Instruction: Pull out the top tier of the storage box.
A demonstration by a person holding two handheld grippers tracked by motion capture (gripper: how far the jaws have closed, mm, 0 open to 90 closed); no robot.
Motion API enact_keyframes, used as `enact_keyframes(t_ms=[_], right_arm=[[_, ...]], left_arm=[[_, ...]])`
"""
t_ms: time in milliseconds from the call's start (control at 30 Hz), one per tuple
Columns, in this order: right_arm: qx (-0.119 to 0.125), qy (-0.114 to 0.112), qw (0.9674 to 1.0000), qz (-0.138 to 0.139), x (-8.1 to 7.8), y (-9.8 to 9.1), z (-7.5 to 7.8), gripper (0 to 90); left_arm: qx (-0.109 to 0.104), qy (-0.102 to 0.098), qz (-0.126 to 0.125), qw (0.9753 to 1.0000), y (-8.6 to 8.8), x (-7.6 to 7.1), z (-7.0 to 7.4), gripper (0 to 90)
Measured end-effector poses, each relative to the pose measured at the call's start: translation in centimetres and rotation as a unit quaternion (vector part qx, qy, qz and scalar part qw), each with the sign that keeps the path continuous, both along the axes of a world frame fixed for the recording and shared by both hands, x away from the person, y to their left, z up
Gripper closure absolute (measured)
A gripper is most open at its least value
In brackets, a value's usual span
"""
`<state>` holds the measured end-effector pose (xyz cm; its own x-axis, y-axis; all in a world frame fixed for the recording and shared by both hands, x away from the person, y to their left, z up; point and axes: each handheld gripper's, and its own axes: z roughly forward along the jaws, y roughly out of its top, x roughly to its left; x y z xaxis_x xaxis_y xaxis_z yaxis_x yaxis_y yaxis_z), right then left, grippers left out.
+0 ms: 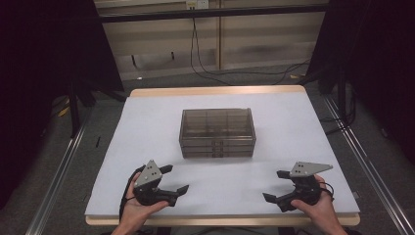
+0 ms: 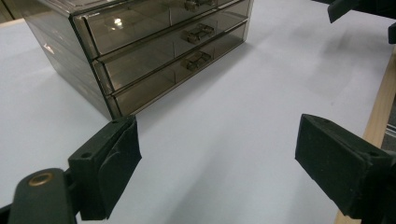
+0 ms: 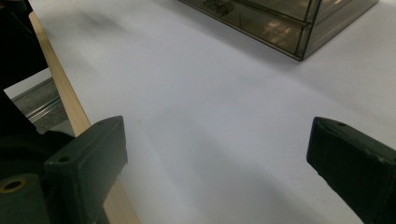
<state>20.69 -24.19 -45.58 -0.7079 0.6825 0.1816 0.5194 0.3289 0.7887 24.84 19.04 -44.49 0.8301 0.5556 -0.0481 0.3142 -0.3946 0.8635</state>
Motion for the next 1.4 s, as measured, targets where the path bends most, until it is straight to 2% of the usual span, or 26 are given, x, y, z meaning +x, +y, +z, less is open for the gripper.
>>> enact_keyframes(t_ms=[67, 133, 300, 367, 400, 533, 600, 633, 667, 733, 933, 1067, 1233, 1367, 1400], right_arm=[[0.000, 0.001, 1.0000, 0.001, 0.0, 0.0, 0.0, 5.0], [0.000, 0.001, 1.0000, 0.002, 0.0, 0.1, 0.0, 4.9], [-0.003, 0.003, 1.0000, 0.004, 0.0, 0.2, -0.1, 4.9], [-0.002, 0.004, 1.0000, 0.004, 0.0, 0.2, -0.1, 4.9], [-0.002, 0.004, 1.0000, 0.005, 0.0, 0.2, -0.1, 4.9], [-0.003, 0.005, 1.0000, 0.005, 0.0, 0.2, -0.1, 4.9], [-0.004, 0.005, 1.0000, 0.006, 0.0, 0.3, -0.1, 4.9], [-0.004, 0.005, 1.0000, 0.006, 0.0, 0.3, -0.1, 4.9], [-0.005, 0.005, 1.0000, 0.006, 0.0, 0.3, -0.1, 4.9], [-0.005, 0.006, 1.0000, 0.006, 0.0, 0.3, -0.1, 5.3], [-0.008, 0.004, 1.0000, 0.003, 0.0, 0.3, -0.1, 6.3], [-0.010, 0.004, 0.9999, 0.001, 0.0, 0.3, -0.1, 6.6], [-0.011, 0.004, 0.9999, 0.002, 0.0, 0.4, -0.1, 6.6], [-0.011, 0.004, 0.9999, 0.004, 0.0, 0.4, -0.2, 6.3], [-0.012, 0.004, 0.9999, 0.004, 0.0, 0.4, -0.2, 6.4]], left_arm=[[-0.006, 0.001, 0.001, 1.0000, -0.1, -0.1, 0.0, 14.3], [-0.005, -0.006, 0.000, 1.0000, -0.3, -0.1, 0.1, 16.3], [-0.005, -0.012, -0.020, 0.9997, -1.0, -0.3, 0.3, 20.0], [0.001, -0.022, -0.020, 0.9995, -1.3, -0.4, 0.4, 20.2], [-0.004, -0.020, -0.021, 0.9996, -1.4, -0.4, 0.4, 20.2], [0.015, -0.042, -0.026, 0.9987, -1.8, -0.4, 0.3, 20.1], [0.019, -0.052, -0.023, 0.9982, -2.1, -0.5, 0.3, 19.5], [0.015, -0.050, -0.024, 0.9984, -2.2, -0.4, 0.2, 19.0], [0.028, -0.056, -0.025, 0.9977, -2.2, -0.4, 0.3, 19.1], [0.036, -0.068, -0.027, 0.9967, -2.4, -0.4, 0.2, 20.3], [0.037, -0.078, -0.034, 0.9957, -3.0, -0.6, 0.4, 22.0], [0.046, -0.096, -0.035, 0.9937, -3.1, -0.7, 0.5, 22.2], [0.057, -0.107, -0.032, 0.9921, -3.2, -0.6, 0.7, 23.0], [0.047, -0.109, -0.037, 0.9922, -3.5, -0.6, 0.9, 26.8], [0.054, -0.115, -0.038, 0.9911, -3.6, -0.6, 1.0, 27.1]])
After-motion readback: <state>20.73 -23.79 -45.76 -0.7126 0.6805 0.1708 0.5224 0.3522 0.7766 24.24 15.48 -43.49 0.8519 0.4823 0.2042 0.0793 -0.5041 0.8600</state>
